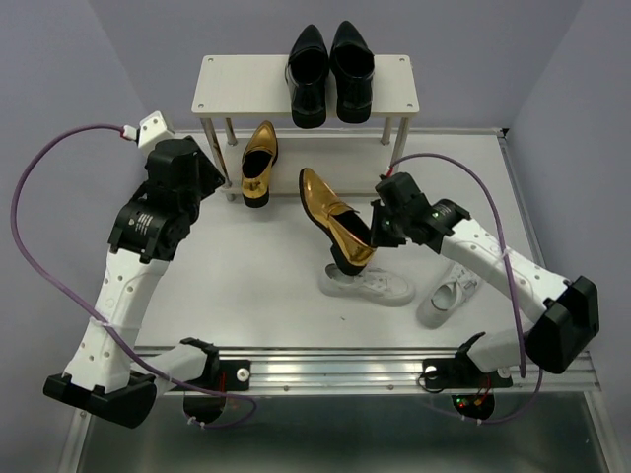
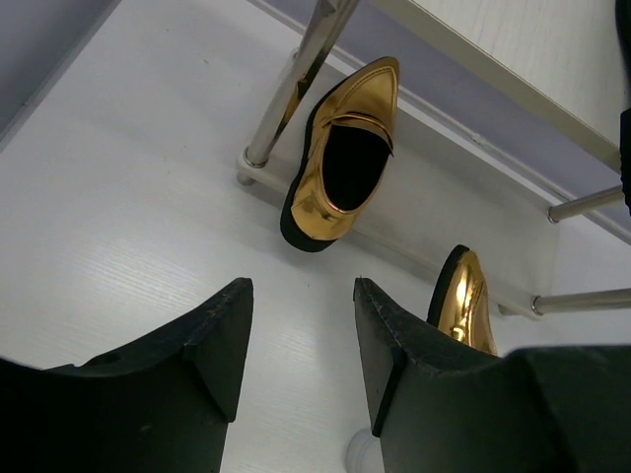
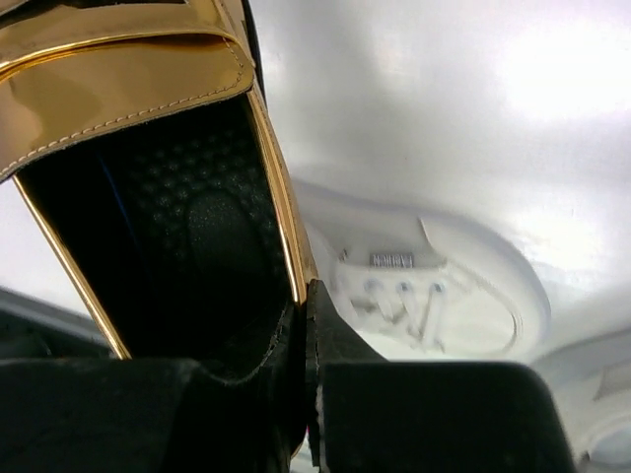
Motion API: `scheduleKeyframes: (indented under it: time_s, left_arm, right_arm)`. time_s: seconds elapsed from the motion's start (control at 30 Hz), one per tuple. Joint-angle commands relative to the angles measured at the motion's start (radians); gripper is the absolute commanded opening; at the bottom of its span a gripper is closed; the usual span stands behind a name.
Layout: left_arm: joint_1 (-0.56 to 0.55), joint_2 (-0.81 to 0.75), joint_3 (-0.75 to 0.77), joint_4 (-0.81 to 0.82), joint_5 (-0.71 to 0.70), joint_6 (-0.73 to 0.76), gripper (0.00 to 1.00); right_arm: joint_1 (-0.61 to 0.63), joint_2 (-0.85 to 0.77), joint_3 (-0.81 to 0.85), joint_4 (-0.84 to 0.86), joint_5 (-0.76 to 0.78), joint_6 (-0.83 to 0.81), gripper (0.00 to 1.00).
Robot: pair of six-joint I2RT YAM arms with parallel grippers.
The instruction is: Place and organize the shoes onto the shoe shelf
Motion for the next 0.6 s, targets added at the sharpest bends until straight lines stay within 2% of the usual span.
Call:
scheduleKeyframes:
  time_s: [0.0, 0.37, 0.57]
  left_arm:
    - [0.049, -0.014, 0.056, 0.014, 0.038, 0.052, 0.56]
    - [0.138, -0.028, 0.064, 0.036, 0.106, 0.063, 0.56]
    - [0.145, -0.037, 0.059, 0.026, 0.112, 0.057, 0.56]
  right_arm:
    - [0.023, 0.058, 0.146, 0.243, 0.131, 0.074, 0.01]
    - [0.091, 0.352, 0.353, 0.408, 0.440, 0.163, 0.01]
    - [0.100, 0.485, 0.474, 0.422, 0.522, 0.212, 0.01]
